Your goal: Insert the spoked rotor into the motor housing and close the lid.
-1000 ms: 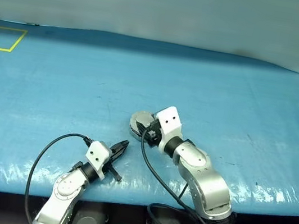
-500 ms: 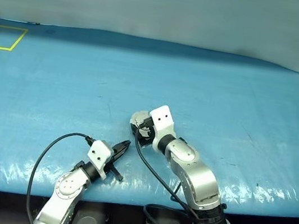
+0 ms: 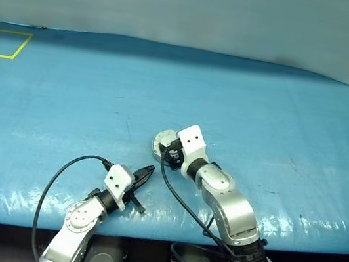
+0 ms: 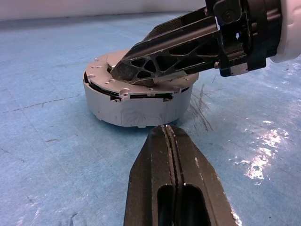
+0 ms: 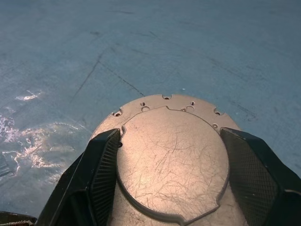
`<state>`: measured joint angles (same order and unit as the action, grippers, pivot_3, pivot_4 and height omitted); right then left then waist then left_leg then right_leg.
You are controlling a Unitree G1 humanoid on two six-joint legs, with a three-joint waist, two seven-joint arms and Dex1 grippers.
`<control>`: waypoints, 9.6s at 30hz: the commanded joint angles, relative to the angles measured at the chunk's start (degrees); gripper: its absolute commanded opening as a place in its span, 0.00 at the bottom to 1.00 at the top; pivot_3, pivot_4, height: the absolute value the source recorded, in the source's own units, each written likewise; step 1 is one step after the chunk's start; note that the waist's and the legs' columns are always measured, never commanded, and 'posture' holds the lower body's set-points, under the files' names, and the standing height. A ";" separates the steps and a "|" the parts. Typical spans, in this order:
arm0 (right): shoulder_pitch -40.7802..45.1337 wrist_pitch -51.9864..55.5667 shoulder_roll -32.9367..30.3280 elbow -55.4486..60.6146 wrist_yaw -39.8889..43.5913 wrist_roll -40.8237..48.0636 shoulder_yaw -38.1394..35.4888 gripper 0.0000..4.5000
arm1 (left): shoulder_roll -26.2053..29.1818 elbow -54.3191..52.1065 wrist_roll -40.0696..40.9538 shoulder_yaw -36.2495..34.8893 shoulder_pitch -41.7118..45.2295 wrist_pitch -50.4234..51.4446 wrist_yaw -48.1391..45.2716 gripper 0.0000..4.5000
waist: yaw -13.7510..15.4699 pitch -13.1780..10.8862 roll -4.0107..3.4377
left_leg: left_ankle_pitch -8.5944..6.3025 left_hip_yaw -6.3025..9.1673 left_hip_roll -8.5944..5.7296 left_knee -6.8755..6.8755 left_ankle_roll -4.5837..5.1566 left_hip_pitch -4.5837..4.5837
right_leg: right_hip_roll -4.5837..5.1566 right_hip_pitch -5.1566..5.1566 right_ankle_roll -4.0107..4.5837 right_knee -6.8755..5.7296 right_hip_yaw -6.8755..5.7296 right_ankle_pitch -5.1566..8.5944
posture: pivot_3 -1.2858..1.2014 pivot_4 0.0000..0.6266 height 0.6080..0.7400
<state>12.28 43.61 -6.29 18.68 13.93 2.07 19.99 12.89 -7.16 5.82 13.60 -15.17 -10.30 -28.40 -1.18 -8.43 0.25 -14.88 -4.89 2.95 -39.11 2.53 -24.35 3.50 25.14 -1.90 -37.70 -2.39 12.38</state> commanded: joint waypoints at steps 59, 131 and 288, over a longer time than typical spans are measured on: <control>0.46 -4.56 -4.00 -12.19 5.93 -3.49 2.57 0.67 | -6.14 -11.82 18.52 -13.34 9.02 37.87 14.68 0.00 | 0.23 0.38 0.37 | -0.02 0.16 0.02 -0.01 -0.02 0.76 | 0.15 -0.52 0.01 0.08 -0.16 0.05 | 0.52 0.24 1.00; -12.52 11.54 20.12 1.30 -13.87 49.49 -29.12 0.99 | -2.59 -3.49 32.09 -16.39 29.04 67.54 12.07 0.00 | 0.47 0.30 0.38 | -0.09 0.53 -0.34 0.53 0.06 0.35 | -0.01 -0.69 0.07 0.87 0.00 -0.14 | 0.52 0.24 1.00; -20.72 -43.03 0.77 -5.08 -7.89 -4.97 1.09 1.00 | 2.06 64.98 35.62 -37.78 63.16 52.31 14.18 0.98 | -1.09 -0.07 1.02 | 0.02 0.46 -0.69 0.05 0.05 0.82 | -0.07 -1.35 -0.79 0.79 0.12 -0.57 | 0.52 0.24 1.00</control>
<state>-9.13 0.71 -6.22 13.10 5.20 -3.85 21.52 13.24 59.63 43.89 -24.61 51.87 38.32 -16.39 -2.27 -8.50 1.27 -14.90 -4.42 2.55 -39.05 2.63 -23.35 3.42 23.62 -2.74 -36.92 -2.30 11.95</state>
